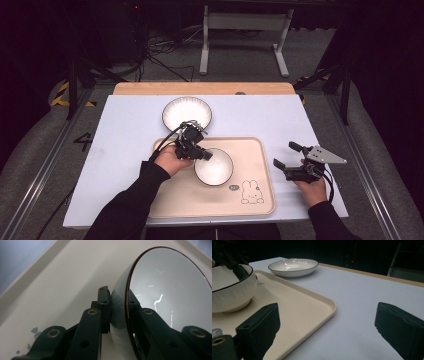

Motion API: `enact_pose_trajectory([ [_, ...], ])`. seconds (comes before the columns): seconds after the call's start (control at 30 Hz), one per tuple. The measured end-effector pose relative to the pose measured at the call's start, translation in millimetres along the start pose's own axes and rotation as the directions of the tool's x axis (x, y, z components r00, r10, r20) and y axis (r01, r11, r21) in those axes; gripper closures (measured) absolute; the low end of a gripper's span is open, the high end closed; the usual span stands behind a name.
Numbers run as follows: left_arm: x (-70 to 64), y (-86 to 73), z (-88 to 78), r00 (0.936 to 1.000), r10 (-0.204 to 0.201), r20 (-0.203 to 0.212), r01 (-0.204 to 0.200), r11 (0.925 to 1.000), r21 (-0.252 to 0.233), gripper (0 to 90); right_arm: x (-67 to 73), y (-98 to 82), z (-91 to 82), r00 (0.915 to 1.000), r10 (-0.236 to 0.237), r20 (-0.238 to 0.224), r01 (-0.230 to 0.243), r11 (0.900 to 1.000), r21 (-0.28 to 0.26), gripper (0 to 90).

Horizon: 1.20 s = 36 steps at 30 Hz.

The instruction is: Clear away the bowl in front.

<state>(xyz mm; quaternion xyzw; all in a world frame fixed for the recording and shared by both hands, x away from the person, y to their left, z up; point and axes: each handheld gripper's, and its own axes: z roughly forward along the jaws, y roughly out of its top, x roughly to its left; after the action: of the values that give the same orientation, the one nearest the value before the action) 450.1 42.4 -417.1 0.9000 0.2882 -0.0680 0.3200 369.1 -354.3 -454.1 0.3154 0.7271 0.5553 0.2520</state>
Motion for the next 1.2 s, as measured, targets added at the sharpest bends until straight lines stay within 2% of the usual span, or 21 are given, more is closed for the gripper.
enact_pose_trajectory([
  [0.2, 6.9, -3.6, 2.3, 0.9992, -0.029, 0.027, 0.03, 0.9995, -0.011, 79.5, -0.1, 0.1, 0.1, 1.0, 0.001, -0.002, -0.001, 1.0, 0.004, 6.5],
  [0.33, 8.6, -4.6, 1.9, 0.9992, -0.035, 0.02, 0.035, 0.9992, -0.021, 78.3, -0.2, 0.1, 0.1, 1.0, 0.004, -0.003, -0.004, 1.0, 0.005, 6.5],
  [0.4, 9.7, -5.0, -1.5, 0.9986, -0.042, 0.034, 0.043, 0.9979, -0.048, 75.5, -0.3, 0.2, 0.2, 1.0, 0.005, -0.004, -0.005, 1.0, 0.007, 6.5],
  [0.5, 11.0, -6.1, -9.7, 0.9988, -0.038, 0.029, 0.041, 0.9952, -0.088, 72.6, -0.4, 0.2, 0.2, 1.0, 0.006, -0.005, -0.006, 1.0, 0.007, 6.5],
  [0.53, 10.9, -7.8, -15.2, 0.999, -0.037, 0.025, 0.04, 0.9926, -0.115, 68.7, -0.5, 0.2, 0.3, 1.0, 0.006, -0.006, -0.006, 1.0, 0.008, 6.5],
  [0.57, 10.9, -7.8, -15.2, 0.999, -0.037, 0.025, 0.04, 0.9926, -0.115, 68.2, -0.5, 0.2, 0.3, 1.0, 0.006, -0.006, -0.006, 1.0, 0.008, 6.5],
  [0.73, 5.9, -14.9, -31.8, 0.9996, -0.023, 0.015, 0.026, 0.9808, -0.193, 60.8, -0.9, 0.2, 0.5, 0.9999, 0.011, -0.008, -0.011, 1.0, 0.006, 6.4],
  [0.77, 3.4, -18.7, -37.5, 0.9998, -0.011, 0.013, 0.014, 0.9751, -0.221, 59.7, -1.0, 0.2, 0.6, 0.9999, 0.012, -0.009, -0.012, 1.0, 0.006, 6.4],
  [0.83, 1.1, -23.2, -43.6, 1.0, 0.0, 0.001, 0.0, 0.9683, -0.25, 57.8, -1.1, 0.3, 0.6, 0.9998, 0.015, -0.011, -0.015, 1.0, 0.008, 6.4],
  [0.87, 1.1, -23.2, -43.6, 1.0, 0.0, 0.001, 0.0, 0.9683, -0.25, 55.6, -1.2, 0.3, 0.6, 0.9998, 0.015, -0.013, -0.015, 1.0, 0.009, 6.4],
  [0.9, -0.6, -27.3, -49.1, 0.9999, 0.009, -0.011, -0.012, 0.9605, -0.278, 54.0, -1.2, 0.3, 0.6, 0.9998, 0.015, -0.013, -0.015, 1.0, 0.009, 6.4],
  [0.93, -0.6, -27.3, -49.1, 0.9999, 0.009, -0.011, -0.012, 0.9605, -0.278, 52.4, -1.2, 0.3, 0.6, 0.9998, 0.015, -0.013, -0.015, 1.0, 0.009, 6.4],
  [0.97, -1.6, -32.1, -55.0, 0.9996, 0.023, -0.019, -0.028, 0.9464, -0.322, 48.7, -1.3, 0.3, 0.6, 0.9998, 0.015, -0.015, -0.015, 1.0, 0.009, 6.5],
  [1.0, -1.6, -32.1, -55.0, 0.9996, 0.023, -0.019, -0.028, 0.9464, -0.322, 45.7, -1.3, 0.3, 0.6, 0.9998, 0.015, -0.016, -0.015, 1.0, 0.009, 6.5],
  [1.03, -1.7, -35.2, -58.4, 0.9991, 0.034, -0.025, -0.04, 0.937, -0.347, 42.2, -1.5, 0.4, 0.6, 0.9998, 0.015, -0.016, -0.015, 1.0, 0.011, 6.5],
  [1.07, -0.6, -38.5, -62.2, 0.9992, 0.038, -0.012, -0.04, 0.9284, -0.369, 38.9, -1.5, 0.3, 0.7, 0.9997, 0.016, -0.016, -0.016, 1.0, 0.01, 6.5],
  [1.1, 0.4, -40.0, -64.1, 0.9994, 0.035, 0.001, -0.032, 0.9232, -0.383, 36.3, -1.5, 0.4, 0.7, 0.9998, 0.016, -0.015, -0.016, 1.0, 0.011, 6.5],
  [1.13, 1.2, -42.4, -66.5, 0.9993, 0.035, 0.016, -0.025, 0.9147, -0.403, 33.9, -1.5, 0.4, 0.7, 0.9998, 0.016, -0.015, -0.015, 1.0, 0.011, 6.5],
  [1.17, 1.7, -43.7, -68.0, 0.999, 0.041, 0.018, -0.03, 0.909, -0.416, 32.3, -1.5, 0.4, 0.7, 0.9998, 0.016, -0.015, -0.016, 1.0, 0.011, 6.4],
  [1.2, 2.1, -45.9, -70.3, 0.9984, 0.052, 0.02, -0.038, 0.8995, -0.435, 31.4, -1.6, 0.4, 0.7, 0.9997, 0.016, -0.016, -0.015, 1.0, 0.011, 6.5],
])
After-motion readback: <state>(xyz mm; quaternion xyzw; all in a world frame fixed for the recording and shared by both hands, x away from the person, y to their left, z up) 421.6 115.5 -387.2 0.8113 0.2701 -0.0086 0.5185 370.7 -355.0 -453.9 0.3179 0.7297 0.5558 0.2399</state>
